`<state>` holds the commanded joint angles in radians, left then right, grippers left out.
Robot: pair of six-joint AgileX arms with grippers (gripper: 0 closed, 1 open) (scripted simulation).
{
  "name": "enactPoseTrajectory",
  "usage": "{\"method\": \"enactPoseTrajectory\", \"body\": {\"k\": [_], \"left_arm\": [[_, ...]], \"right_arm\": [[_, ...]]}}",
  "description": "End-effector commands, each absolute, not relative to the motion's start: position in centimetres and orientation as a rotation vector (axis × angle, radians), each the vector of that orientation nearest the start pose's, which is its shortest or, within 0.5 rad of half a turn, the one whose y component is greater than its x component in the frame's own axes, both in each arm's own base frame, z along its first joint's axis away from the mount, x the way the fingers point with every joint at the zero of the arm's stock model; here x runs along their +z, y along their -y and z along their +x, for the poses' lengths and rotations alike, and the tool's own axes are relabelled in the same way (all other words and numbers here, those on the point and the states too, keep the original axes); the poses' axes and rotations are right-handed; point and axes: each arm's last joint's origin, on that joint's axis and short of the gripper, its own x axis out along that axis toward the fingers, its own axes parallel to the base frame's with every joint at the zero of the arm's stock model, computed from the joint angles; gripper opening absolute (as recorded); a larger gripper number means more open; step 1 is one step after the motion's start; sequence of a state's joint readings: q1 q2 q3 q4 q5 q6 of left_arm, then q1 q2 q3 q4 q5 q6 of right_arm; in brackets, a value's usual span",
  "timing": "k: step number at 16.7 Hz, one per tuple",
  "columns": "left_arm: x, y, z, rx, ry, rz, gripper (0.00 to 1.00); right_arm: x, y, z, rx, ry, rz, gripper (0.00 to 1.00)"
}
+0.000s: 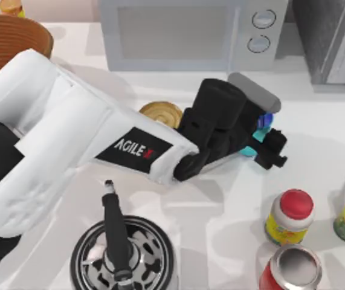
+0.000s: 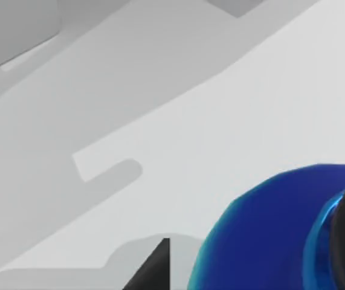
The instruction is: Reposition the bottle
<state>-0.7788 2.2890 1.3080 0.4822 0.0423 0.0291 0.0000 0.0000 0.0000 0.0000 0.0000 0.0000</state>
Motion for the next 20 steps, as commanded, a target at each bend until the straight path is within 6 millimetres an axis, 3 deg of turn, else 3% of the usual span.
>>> {"method": "enactPoseTrajectory", "body": {"k": [7,17,20], "left_arm": [[8.0,32.9,33.8,-0.788,-0.470,0.201,0.02],[8.1,33.0,33.8,-0.789,-0.468,0.202,0.00],[10.2,31.7,34.2,-0.724,-0.417,0.157,0.00]], "right_arm": [[16.0,0.1,10.6,0.000,0.000,0.000,1.00],[16.0,0.1,10.6,0.000,0.000,0.000,1.00],[16.0,0.1,10.6,0.000,0.000,0.000,1.00]]}}
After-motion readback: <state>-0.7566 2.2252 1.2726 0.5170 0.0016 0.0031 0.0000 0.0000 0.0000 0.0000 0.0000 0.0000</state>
